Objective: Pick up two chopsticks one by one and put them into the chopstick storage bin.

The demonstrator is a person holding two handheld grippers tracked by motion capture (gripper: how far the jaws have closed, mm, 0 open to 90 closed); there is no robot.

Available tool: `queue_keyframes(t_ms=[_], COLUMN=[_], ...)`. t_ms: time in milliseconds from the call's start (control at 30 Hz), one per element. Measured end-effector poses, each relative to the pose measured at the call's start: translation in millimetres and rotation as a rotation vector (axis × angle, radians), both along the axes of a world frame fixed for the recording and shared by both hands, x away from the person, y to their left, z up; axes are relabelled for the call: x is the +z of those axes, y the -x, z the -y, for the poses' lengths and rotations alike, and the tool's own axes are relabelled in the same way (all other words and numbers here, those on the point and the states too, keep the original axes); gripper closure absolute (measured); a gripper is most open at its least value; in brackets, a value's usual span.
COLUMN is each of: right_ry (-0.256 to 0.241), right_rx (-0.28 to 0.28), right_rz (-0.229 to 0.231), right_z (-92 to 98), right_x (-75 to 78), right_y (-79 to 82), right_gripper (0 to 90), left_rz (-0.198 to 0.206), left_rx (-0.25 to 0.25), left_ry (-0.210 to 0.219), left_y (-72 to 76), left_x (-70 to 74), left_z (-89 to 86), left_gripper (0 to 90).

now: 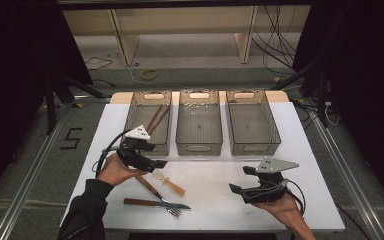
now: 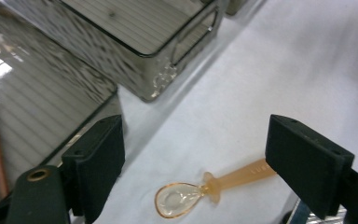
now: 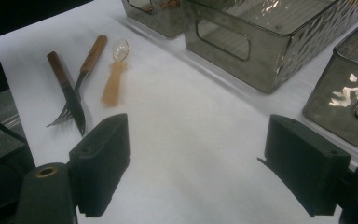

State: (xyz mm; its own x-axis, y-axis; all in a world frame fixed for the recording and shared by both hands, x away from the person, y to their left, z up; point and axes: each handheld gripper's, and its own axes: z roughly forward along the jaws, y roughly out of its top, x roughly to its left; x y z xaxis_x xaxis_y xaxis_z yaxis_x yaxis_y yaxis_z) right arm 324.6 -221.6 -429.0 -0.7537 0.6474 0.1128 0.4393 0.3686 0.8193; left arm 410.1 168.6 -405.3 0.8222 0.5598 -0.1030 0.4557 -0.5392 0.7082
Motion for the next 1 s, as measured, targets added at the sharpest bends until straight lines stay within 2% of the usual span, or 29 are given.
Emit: queue_keyframes(t_ms=[300, 867, 1000], right_ry=[-0.019, -0.025, -0.024], right_rx=[-0.010, 0.001, 0.001], right_rz=[0.015, 0.013, 0.011], right_z=[4.1, 3.7, 3.8], right_x=[1.2, 0.7, 0.8], right_y=[1.0, 1.4, 1.6], right_gripper=[22.9, 22.8, 22.8], left_rz=[-0.021, -0.034, -0.041], left_rx=[-0.071, -0.151, -0.166], left_ry=[-0.060, -0.155, -0.165], left_y=[5.8, 13.3, 13.6], left_x=[-6.9, -16.7, -19.1], left_z=[12.2, 28.1, 30.8], left_gripper=[19.7, 20.0, 20.2])
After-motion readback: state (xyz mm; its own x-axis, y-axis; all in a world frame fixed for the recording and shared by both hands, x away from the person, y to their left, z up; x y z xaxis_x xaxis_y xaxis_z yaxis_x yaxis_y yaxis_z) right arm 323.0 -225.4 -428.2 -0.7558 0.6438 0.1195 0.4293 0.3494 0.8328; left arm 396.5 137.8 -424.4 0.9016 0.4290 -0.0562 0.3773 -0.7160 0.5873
